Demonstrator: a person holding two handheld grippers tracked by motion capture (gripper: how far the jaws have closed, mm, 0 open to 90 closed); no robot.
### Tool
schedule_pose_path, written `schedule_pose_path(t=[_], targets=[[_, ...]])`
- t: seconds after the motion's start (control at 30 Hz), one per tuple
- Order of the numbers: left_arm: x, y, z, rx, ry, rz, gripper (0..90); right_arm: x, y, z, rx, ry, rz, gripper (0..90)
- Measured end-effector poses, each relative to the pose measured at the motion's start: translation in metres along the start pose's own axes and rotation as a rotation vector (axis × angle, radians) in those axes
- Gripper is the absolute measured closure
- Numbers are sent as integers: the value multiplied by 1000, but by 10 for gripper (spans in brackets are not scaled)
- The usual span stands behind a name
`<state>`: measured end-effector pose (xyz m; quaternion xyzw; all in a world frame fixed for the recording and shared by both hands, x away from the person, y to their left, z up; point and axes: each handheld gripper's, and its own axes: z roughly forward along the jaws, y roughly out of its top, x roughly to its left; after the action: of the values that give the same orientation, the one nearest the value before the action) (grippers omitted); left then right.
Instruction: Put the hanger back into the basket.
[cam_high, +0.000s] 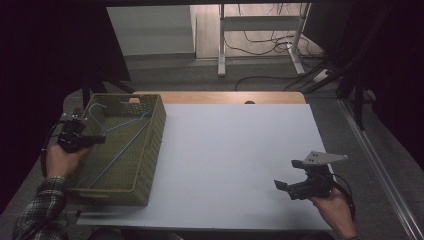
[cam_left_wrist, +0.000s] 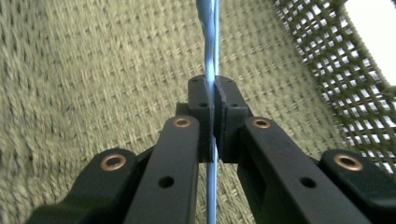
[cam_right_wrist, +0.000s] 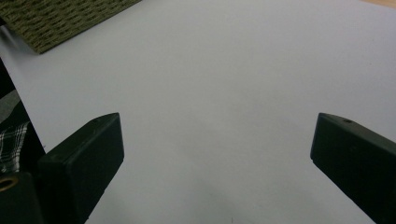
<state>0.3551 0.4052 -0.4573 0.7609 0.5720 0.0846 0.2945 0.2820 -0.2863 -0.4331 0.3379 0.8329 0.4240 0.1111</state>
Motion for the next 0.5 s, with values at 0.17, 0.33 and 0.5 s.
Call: schedule_pose_path(t=[0.17, 0.33, 0.5], targets=[[-2, -1, -4, -15, 60, -11, 690, 1, 0, 0, 0, -7, 7, 13], [-33, 2, -33, -150, 71, 28, 418, 5, -1, -1, 9, -14, -5, 12], [-66, -2, -45, -222, -77, 105, 235, 9, -2, -4, 4, -25, 1, 0]])
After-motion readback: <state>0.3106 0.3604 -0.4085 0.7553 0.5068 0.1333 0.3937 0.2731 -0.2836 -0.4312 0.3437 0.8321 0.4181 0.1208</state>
